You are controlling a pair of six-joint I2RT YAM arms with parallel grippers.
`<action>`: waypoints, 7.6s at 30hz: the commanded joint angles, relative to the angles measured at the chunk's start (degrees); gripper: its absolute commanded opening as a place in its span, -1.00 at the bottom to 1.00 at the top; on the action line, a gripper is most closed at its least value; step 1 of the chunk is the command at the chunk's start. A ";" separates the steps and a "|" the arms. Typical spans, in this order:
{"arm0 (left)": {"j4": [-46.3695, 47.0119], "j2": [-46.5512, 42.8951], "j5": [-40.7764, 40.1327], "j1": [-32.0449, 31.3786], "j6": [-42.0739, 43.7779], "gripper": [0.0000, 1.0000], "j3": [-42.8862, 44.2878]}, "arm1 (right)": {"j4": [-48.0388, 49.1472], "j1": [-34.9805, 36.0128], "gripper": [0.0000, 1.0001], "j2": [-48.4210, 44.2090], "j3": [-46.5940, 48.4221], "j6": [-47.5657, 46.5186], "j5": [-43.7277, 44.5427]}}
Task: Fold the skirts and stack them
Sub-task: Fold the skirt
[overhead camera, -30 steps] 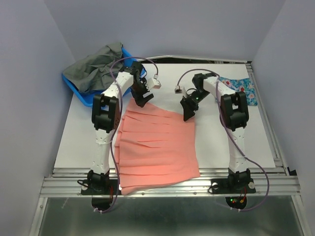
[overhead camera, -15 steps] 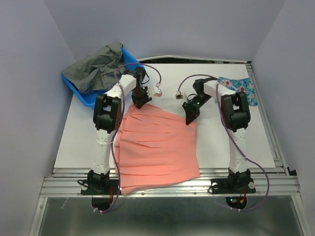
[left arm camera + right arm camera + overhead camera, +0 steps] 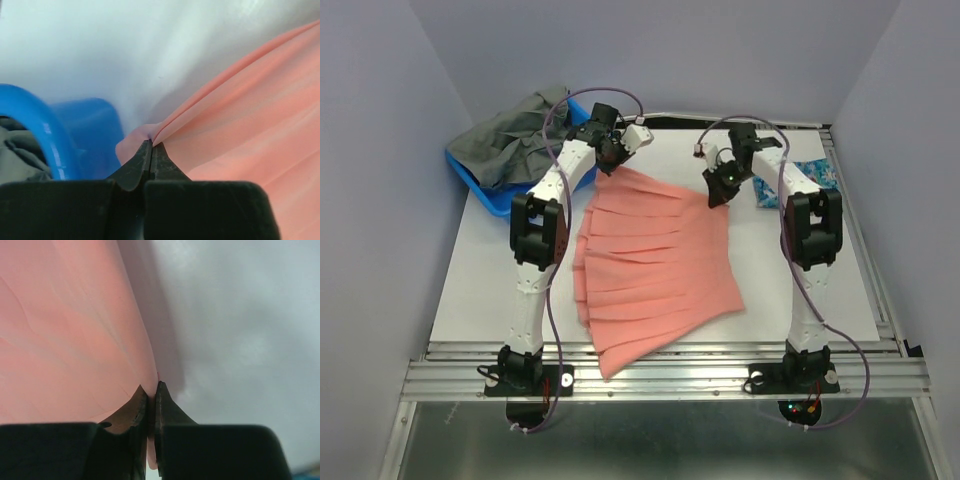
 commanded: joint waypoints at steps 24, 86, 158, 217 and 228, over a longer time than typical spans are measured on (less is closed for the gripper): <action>2.49 -56.90 8.95 -18.83 -8.72 -1.00 -54.39 | 22.35 -4.56 -0.99 -47.45 -47.83 -34.42 3.31; 5.09 -5.28 18.51 -3.83 -22.41 -0.26 -7.02 | 16.98 10.03 -0.21 -30.96 -42.67 6.93 4.25; 60.14 -35.21 23.37 -12.79 -93.10 -0.54 -87.30 | 19.44 27.25 0.09 -30.78 -47.75 42.72 10.95; 39.56 -51.03 34.35 -1.01 -65.93 -0.27 -72.18 | 30.09 21.38 0.31 -37.98 -40.11 44.49 -10.49; 37.20 -26.33 28.47 -1.11 -63.04 -0.45 -64.00 | 23.58 13.72 0.17 -25.42 -43.09 30.24 -14.80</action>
